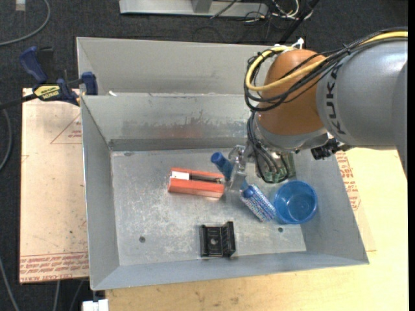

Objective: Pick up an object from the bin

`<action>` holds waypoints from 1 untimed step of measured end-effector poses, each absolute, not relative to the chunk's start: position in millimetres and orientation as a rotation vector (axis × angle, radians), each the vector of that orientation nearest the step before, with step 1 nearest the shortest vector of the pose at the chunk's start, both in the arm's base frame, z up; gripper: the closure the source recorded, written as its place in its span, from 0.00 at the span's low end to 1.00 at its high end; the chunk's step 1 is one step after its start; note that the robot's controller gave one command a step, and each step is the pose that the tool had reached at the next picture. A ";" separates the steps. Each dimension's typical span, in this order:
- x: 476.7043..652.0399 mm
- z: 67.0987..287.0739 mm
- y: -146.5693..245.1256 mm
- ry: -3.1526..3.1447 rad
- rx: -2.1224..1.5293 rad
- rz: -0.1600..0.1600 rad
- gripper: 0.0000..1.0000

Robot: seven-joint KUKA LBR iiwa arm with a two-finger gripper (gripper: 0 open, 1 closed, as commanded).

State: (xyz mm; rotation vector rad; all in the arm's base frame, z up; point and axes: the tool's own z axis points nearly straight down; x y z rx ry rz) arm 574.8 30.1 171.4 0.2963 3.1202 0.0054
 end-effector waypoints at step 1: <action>574.8 171.4 30.1 3.120 0.296 0.005 1.00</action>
Offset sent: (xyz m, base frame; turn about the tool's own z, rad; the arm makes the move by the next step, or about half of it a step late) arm 0.0143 0.0013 -0.0922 -0.3481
